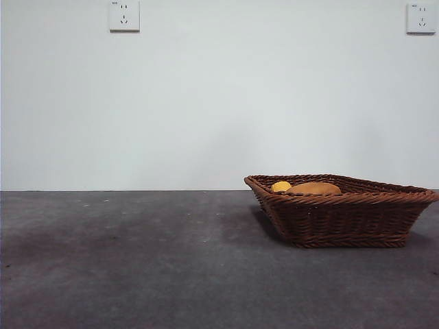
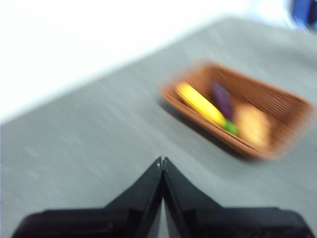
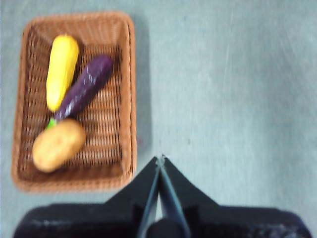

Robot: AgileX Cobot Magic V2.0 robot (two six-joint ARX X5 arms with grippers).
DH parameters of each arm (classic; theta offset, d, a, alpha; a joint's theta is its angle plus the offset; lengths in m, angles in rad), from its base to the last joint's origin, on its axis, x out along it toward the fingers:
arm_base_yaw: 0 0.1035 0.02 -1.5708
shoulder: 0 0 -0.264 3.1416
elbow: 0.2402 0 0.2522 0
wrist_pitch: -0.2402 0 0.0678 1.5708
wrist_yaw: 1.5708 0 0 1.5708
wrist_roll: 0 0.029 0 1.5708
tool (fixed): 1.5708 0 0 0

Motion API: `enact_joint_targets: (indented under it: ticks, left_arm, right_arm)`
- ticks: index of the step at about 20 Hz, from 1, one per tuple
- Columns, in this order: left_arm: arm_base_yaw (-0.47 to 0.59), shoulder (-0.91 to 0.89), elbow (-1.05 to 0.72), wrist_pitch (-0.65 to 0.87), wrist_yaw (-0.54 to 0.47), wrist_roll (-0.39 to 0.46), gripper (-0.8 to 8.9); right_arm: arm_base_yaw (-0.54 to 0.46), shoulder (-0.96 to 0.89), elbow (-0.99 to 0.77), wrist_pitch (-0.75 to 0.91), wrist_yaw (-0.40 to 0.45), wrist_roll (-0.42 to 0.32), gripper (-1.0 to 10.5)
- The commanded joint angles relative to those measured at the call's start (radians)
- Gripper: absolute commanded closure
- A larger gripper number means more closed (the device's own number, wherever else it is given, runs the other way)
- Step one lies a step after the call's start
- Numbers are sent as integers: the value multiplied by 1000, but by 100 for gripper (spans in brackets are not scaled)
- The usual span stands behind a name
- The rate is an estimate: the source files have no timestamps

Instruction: Help me put the vegetables on the table into the basket

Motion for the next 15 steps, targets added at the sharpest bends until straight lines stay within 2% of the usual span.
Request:
enact_joint_targets:
  ticks: [1, 4, 8, 10, 13, 15]
  left_arm:
    - [69, -126, -281, 222, 7, -1, 817]
    - [174, -289, -486, 243, 8, -1, 817]
    - [300, -415, -647, 252, -1, -6, 817]
    - [345, -450, -698, 273, -15, -57, 817]
    - [362, -488, -746, 283, -84, -182, 817]
    - [362, -498, -746, 271, -131, -193, 817]
  right_arm:
    - [2, 29, -5, 63, 1, 6, 946]
    - [2, 54, -5, 158, 1, 6, 946]
    - [2, 64, -5, 274, 2, 6, 946]
    - [2, 64, -5, 317, 2, 6, 946]
    - [2, 64, -5, 352, 1, 6, 946]
    - [2, 64, -5, 363, 2, 6, 946]
